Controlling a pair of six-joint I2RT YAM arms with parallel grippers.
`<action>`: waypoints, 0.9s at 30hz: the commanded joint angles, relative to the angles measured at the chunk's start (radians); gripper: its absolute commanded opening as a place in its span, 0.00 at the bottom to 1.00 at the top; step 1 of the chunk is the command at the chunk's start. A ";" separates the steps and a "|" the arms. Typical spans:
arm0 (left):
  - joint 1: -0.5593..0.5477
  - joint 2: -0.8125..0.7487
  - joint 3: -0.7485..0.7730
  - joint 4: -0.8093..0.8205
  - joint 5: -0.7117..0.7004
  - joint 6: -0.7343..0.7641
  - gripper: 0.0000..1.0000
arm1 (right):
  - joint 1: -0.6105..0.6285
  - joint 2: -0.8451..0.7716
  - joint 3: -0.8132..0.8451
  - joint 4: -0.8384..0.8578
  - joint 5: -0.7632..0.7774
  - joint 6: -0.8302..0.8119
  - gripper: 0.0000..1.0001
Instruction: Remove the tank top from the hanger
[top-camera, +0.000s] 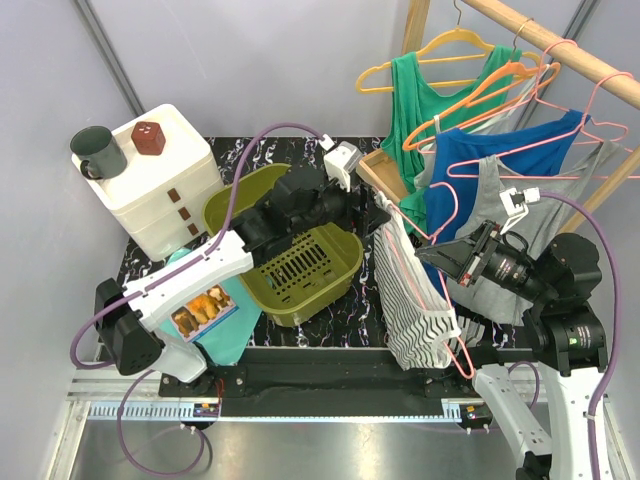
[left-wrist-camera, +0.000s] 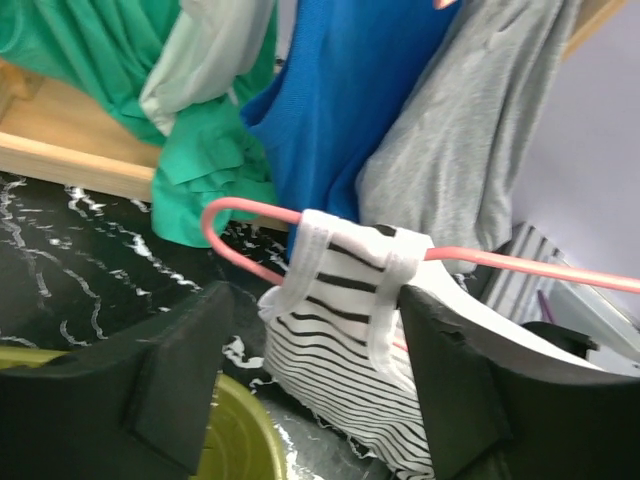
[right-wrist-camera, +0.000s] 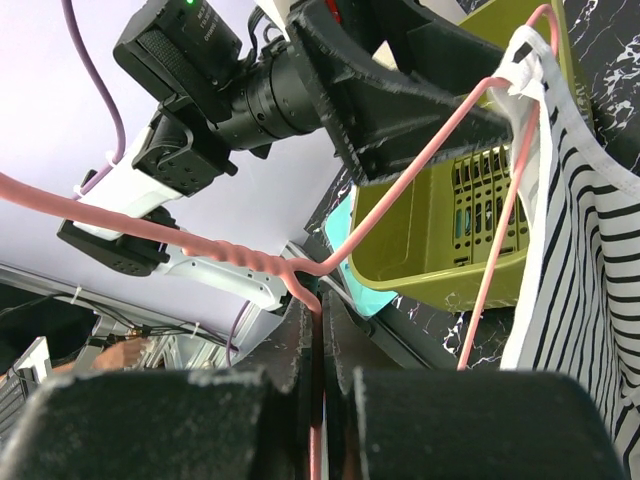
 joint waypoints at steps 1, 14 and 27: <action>0.005 -0.050 -0.026 0.105 0.088 -0.036 0.80 | -0.002 -0.004 0.005 0.064 -0.005 0.009 0.00; 0.018 0.030 0.070 0.040 0.070 -0.039 0.23 | -0.002 -0.031 0.017 0.064 -0.029 0.034 0.00; 0.108 0.095 0.263 -0.093 -0.009 -0.041 0.00 | -0.001 -0.137 -0.038 0.002 -0.098 -0.021 0.00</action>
